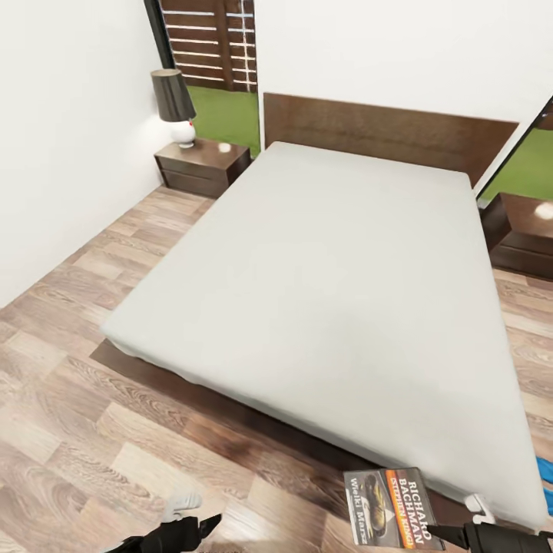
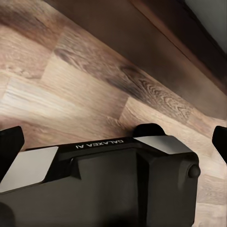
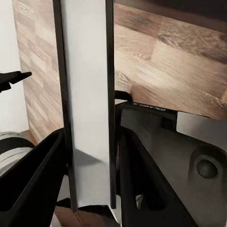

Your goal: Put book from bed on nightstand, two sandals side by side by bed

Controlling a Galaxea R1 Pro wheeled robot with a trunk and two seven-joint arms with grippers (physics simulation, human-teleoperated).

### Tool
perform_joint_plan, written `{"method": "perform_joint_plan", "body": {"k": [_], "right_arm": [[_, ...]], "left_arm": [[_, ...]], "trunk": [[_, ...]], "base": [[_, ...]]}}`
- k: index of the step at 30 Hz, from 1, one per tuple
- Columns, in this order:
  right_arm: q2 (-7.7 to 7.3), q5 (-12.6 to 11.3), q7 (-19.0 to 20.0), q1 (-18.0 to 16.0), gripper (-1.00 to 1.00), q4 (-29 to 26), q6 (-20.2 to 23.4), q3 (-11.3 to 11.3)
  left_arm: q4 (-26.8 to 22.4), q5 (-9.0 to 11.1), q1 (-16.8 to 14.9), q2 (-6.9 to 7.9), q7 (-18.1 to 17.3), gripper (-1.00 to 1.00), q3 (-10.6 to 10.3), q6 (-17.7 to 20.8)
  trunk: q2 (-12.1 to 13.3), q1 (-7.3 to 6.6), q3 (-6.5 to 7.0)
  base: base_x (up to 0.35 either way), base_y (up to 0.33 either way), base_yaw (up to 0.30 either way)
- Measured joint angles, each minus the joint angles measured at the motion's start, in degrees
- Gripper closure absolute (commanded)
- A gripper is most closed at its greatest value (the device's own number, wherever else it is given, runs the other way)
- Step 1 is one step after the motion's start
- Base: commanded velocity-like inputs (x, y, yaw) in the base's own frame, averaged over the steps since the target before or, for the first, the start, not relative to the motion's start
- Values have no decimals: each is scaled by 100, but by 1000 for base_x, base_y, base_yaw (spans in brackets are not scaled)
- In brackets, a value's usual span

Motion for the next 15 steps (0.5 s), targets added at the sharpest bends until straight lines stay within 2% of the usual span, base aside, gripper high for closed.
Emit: {"method": "perform_joint_plan", "body": {"k": [15], "right_arm": [[10,-6,-40,1,100,13,-3,0]], "left_arm": [[1,1,0,-3,1,-100,1,-1]], "trunk": [[0,0,0]], "base": [[0,0,284]]}}
